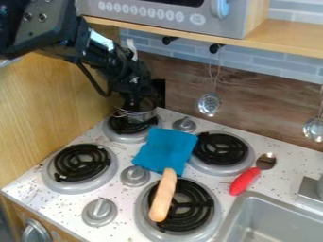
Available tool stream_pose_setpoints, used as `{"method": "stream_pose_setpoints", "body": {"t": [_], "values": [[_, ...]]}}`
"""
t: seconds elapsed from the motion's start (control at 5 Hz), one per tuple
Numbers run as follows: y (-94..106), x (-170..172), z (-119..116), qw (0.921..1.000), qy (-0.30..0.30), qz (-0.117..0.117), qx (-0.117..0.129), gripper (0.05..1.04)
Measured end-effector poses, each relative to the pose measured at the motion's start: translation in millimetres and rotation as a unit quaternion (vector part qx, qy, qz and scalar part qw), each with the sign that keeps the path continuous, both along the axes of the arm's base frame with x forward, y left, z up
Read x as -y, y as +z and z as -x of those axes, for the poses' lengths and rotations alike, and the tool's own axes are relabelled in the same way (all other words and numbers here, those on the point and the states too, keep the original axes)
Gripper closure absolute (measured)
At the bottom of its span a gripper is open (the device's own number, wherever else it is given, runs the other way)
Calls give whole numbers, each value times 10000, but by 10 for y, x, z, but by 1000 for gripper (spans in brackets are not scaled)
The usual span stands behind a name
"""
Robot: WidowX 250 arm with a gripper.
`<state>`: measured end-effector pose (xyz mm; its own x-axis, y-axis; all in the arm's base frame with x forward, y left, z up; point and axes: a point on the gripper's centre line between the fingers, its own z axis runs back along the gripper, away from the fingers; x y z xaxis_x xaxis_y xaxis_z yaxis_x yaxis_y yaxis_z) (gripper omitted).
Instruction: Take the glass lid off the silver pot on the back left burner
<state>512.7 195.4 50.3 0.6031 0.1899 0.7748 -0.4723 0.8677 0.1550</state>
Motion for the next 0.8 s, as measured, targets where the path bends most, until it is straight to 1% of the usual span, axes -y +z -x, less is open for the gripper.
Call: {"method": "stream_pose_setpoints", "body": {"t": [0.2, 0.4, 0.6, 0.8], "values": [[54, 45, 93, 10000, -5, 65, 59, 775], [215, 100, 195, 9997, -15, 103, 205, 775], [352, 158, 334, 9994, -26, 149, 301, 775], [484, 256, 490, 9987, -90, 275, 408, 775]]}}
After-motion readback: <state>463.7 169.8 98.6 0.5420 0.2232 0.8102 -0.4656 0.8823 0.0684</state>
